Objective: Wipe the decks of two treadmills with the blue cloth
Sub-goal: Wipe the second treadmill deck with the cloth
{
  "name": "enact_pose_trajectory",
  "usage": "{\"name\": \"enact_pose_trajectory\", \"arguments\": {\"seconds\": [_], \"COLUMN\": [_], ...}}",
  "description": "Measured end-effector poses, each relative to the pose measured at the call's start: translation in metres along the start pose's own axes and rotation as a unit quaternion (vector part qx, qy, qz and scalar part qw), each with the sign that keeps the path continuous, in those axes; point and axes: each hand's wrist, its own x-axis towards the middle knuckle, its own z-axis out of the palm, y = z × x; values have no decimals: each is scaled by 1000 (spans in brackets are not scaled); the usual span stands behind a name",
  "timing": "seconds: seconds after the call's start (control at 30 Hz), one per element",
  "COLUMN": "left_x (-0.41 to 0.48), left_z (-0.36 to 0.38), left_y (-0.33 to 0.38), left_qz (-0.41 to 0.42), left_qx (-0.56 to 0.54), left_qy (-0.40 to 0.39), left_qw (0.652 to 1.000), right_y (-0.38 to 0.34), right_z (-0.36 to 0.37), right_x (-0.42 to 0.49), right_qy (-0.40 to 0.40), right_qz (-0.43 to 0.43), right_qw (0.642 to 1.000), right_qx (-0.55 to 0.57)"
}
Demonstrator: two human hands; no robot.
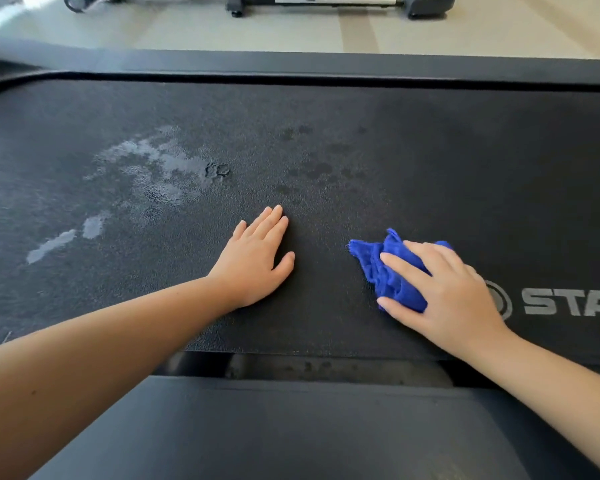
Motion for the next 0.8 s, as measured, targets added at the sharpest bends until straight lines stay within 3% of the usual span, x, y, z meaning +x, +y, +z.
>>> {"name": "enact_pose_trajectory", "arguments": {"seconds": [0.27,0.5,0.8], "left_x": [44,108,115], "left_z": [-11,-31,-8], "left_y": [0,-9,-15], "left_qz": [-14,-42,-74], "left_qx": [-6,22,-28], "left_qy": [35,46,59], "left_qw": [999,998,995], "right_y": [-19,10,62], "right_z": [16,42,83], "right_x": [33,104,222], "right_qy": [28,17,20], "right_qz": [-14,-12,14], "right_qw": [1000,999,999], "right_qx": [0,31,29]}}
